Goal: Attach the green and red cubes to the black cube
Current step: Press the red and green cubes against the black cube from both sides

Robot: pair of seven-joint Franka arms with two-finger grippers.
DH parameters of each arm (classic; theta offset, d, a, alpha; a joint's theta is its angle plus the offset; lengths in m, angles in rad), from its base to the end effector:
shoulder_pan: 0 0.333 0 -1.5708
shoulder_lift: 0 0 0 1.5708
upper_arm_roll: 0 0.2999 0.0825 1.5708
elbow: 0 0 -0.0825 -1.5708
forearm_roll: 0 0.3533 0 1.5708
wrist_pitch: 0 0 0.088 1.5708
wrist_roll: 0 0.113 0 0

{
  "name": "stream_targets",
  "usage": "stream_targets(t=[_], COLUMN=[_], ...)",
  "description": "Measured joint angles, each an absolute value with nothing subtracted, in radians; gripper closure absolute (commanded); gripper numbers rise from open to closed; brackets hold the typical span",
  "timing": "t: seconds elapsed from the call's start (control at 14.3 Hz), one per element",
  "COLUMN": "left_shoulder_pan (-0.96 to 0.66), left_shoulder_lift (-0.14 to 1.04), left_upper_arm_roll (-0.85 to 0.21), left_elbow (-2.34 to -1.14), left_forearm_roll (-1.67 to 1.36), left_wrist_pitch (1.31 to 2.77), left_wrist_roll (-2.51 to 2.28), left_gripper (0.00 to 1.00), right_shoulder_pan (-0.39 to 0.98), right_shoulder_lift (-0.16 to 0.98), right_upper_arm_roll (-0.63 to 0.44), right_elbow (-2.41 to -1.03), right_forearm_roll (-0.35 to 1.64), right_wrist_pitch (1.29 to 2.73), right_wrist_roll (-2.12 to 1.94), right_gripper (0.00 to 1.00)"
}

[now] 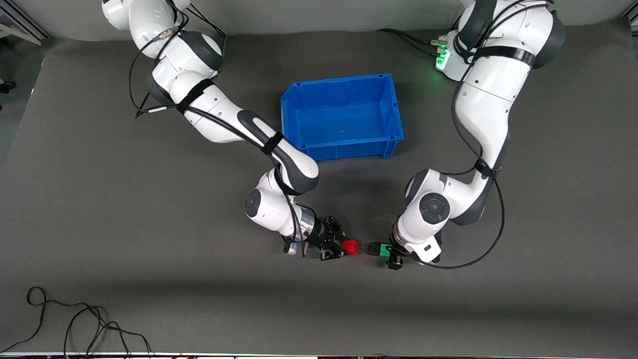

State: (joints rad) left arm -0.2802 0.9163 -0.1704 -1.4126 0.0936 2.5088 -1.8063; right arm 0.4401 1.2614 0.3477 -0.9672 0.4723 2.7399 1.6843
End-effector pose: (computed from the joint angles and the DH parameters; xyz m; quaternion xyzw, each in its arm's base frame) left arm 0.6495 -0.2860 0.1781 0.7722 0.6271 0.0116 0.1013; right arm 0.6370 0.4415 0.1549 -0.6406 0.6728 0.1703 0.3286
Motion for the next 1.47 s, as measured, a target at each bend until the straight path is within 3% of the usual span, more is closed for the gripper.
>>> stream_targets(t=[0.07,0.21,0.28,0.98,1.05,1.12,1.47], left_shoulder_pan=[-0.284,-0.296,-0.301,-0.339,-0.348,-0.352,-0.373], left_shoulder_lift=[0.918,0.918,0.918,0.917,0.917,0.917,0.918], left_upper_arm_roll=[-0.17,-0.171,-0.171,-0.171,-0.171,-0.167,-0.167], left_elbow=[-1.412,-1.41,-1.407,-1.379,-1.378,-1.378,-1.378], left_forearm_roll=[0.094,0.093,0.093,0.093,0.094,0.094,0.093], left_wrist_pitch=[2.509,2.508,2.508,2.508,2.508,2.507,2.507], left_wrist_roll=[-1.806,-1.811,-1.819,-1.888,-1.891,-1.894,-1.897], left_gripper=[0.33,0.86,1.0,1.0,1.0,1.0,1.0], right_shoulder_pan=[0.44,0.44,0.44,0.44,0.44,0.44,0.439], right_shoulder_lift=[1.261,1.261,1.262,1.262,1.262,1.262,1.262], right_upper_arm_roll=[0.348,0.348,0.348,0.348,0.347,0.346,0.345], right_elbow=[-0.967,-0.967,-0.967,-0.967,-0.967,-0.968,-0.967], right_forearm_roll=[0.472,0.472,0.472,0.472,0.472,0.472,0.472], right_wrist_pitch=[2.74,2.74,2.74,2.74,2.74,2.74,2.74], right_wrist_roll=[1.684,1.684,1.684,1.684,1.684,1.684,1.684], right_gripper=[0.89,0.89,0.89,0.88,0.71,0.02,0.0])
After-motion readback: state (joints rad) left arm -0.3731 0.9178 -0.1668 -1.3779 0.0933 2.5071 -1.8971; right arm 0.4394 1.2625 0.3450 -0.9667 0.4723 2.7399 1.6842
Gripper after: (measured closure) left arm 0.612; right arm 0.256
